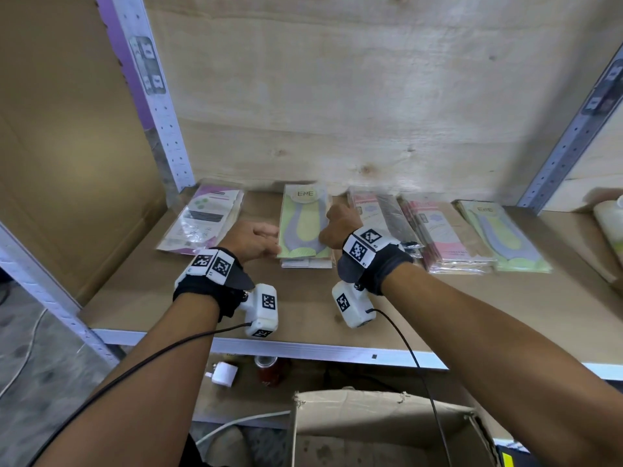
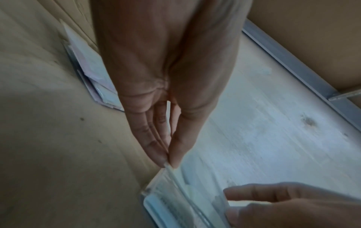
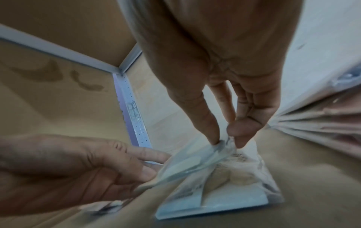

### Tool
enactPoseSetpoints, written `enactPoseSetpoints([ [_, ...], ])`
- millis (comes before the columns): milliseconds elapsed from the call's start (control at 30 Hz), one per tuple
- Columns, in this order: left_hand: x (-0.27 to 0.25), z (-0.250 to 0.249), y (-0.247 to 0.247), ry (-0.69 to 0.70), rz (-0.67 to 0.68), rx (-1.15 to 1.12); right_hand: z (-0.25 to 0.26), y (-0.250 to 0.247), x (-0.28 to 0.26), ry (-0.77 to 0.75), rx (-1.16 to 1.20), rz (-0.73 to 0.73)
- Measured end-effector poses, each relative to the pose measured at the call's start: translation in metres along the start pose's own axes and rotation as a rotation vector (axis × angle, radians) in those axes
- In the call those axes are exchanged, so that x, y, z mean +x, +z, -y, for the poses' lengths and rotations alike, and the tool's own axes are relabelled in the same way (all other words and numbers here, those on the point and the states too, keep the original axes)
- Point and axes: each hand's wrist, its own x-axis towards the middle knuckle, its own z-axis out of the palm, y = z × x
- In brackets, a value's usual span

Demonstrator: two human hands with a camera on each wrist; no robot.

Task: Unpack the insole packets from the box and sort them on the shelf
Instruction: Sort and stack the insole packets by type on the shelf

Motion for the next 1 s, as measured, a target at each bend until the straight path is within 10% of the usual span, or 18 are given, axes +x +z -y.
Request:
enactPoseSetpoints([
  [1000, 0.013, 0.012, 0.012, -0.001, -0.001, 0.198, -0.016, 0.023, 0.014, -0.05, -0.196, 0.024],
])
